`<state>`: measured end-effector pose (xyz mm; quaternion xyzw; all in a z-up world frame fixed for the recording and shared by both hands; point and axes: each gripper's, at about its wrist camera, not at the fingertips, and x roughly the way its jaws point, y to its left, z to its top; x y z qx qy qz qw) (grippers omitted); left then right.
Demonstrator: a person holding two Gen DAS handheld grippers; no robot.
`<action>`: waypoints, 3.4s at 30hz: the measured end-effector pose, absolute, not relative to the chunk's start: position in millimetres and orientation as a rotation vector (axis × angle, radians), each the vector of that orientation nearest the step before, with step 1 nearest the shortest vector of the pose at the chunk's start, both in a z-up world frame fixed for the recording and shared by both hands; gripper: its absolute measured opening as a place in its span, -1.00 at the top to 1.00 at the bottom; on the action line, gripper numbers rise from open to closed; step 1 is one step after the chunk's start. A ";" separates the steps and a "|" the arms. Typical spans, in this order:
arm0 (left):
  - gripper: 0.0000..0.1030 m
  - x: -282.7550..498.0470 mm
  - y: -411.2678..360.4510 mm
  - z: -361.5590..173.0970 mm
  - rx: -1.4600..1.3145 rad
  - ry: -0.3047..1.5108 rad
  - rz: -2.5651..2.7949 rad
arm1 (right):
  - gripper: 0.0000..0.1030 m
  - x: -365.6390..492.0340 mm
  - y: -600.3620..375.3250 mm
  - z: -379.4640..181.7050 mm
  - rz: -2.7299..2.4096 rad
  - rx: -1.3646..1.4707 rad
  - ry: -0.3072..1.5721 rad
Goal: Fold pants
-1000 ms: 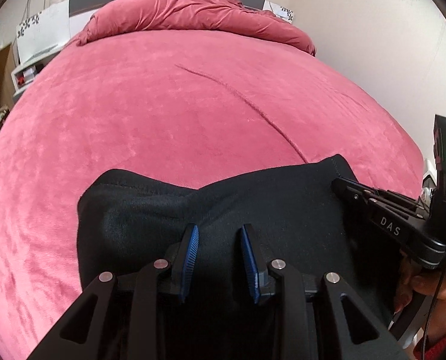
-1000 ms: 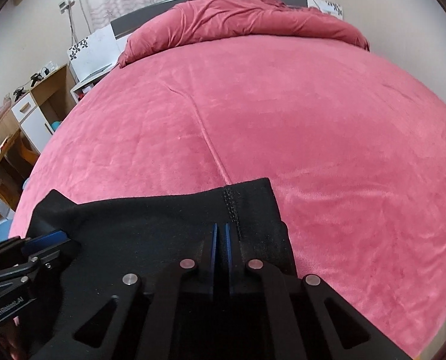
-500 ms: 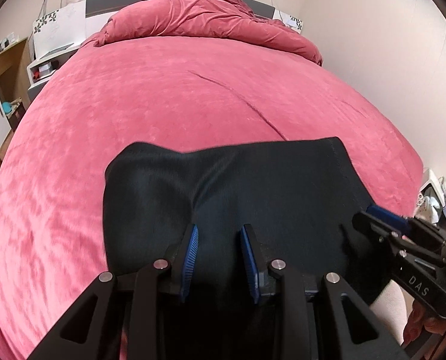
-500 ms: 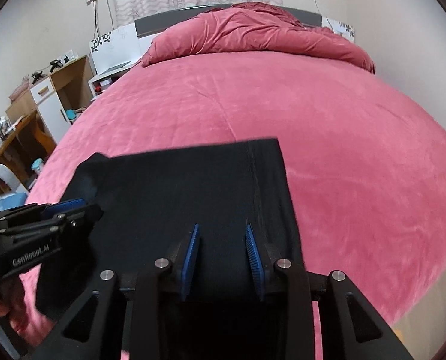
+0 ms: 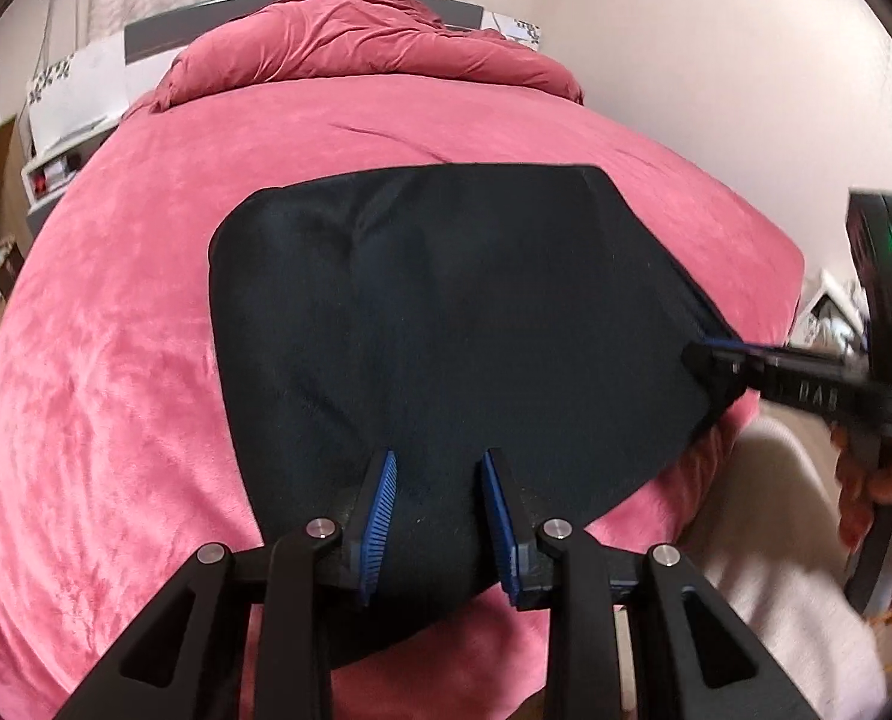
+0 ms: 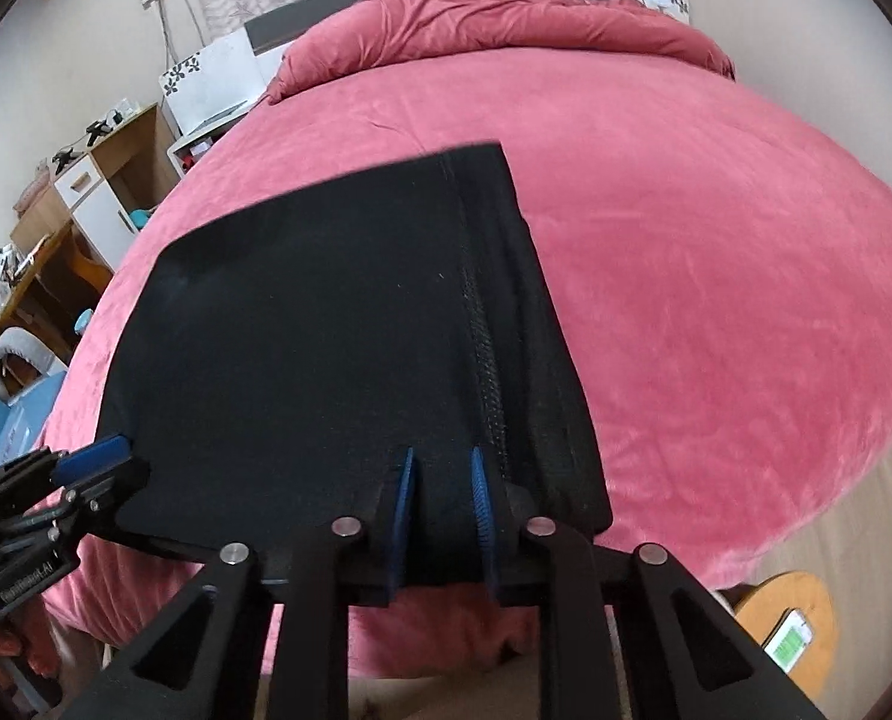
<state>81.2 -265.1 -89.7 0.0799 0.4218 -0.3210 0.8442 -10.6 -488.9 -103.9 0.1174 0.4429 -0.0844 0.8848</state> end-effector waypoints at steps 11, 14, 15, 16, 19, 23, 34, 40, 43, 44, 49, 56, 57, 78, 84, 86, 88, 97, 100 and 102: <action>0.01 127.3 -191.2 -71.3 -0.202 0.933 -0.613 | -0.09 -5.6 -526.2 -70.3 -0.112 0.322 0.831; -0.34 150.3 -175.7 -80.7 -0.305 0.998 -0.634 | -0.34 5.3 -535.4 -72.2 -0.076 0.335 0.856; -0.41 159.1 -172.9 -87.1 -0.327 1.039 -0.646 | -0.47 9.7 -538.4 -73.5 -0.061 0.334 0.871; -0.41 167.8 -171.8 -94.8 -0.335 1.092 -0.662 | -0.50 17.2 -541.9 -74.1 -0.045 0.332 0.886; -0.41 184.7 -169.4 -111.9 -0.366 1.185 -0.682 | -0.51 30.7 -553.1 -85.5 0.024 0.376 0.948; -0.41 192.7 -172.3 -125.7 -0.372 1.238 -0.743 | -0.51 47.8 -575.8 -108.8 0.055 0.498 1.029; -0.44 200.1 -186.8 -142.4 -0.425 1.329 -0.864 | -0.61 64.7 -604.6 -164.4 0.204 0.799 1.074; -0.44 206.3 -195.7 -142.5 -0.433 1.345 -0.897 | -0.67 71.2 -597.1 -168.9 0.274 0.764 1.094; -0.44 215.7 -197.3 -149.1 -0.484 1.357 -0.906 | -0.67 77.6 -588.4 -168.4 0.288 0.737 1.090; -0.47 216.6 -197.3 -150.9 -0.501 1.357 -0.906 | -0.67 79.8 -584.2 -169.0 0.292 0.736 1.083; -0.33 204.7 -203.0 -142.8 -0.478 1.341 -0.911 | -0.26 88.7 -570.5 -160.2 0.307 0.682 1.054; 0.26 200.9 -205.5 -94.0 -0.359 1.271 -0.966 | 0.04 86.6 -553.4 -119.5 0.366 0.569 0.945; 0.27 202.1 -205.6 -84.9 -0.331 1.243 -0.968 | 0.05 91.2 -548.9 -111.3 0.375 0.560 0.913; 0.09 356.9 -182.4 -59.5 -0.199 1.114 -0.755 | 0.04 283.8 -543.8 -109.9 0.296 0.624 0.856; -0.34 359.8 -139.6 -92.7 -0.348 1.114 -0.712 | -0.27 271.3 -566.5 -135.3 0.235 0.735 0.814; -0.34 351.8 -126.8 -98.2 -0.393 1.103 -0.711 | -0.28 263.8 -567.2 -133.8 0.229 0.729 0.801; -0.34 340.0 -116.9 -98.9 -0.400 1.075 -0.692 | -0.34 259.2 -567.9 -131.3 0.205 0.697 0.799; -0.35 272.4 -90.1 -99.1 -0.318 0.947 -0.567 | -0.39 199.9 -578.1 -125.9 0.056 0.738 0.744; -0.35 258.4 -92.1 -96.0 -0.315 0.952 -0.525 | -0.39 168.9 -586.3 -124.8 -0.053 0.771 0.725; -0.35 254.8 -96.4 -96.0 -0.317 0.950 -0.496 | -0.39 143.7 -588.1 -123.3 -0.134 0.787 0.728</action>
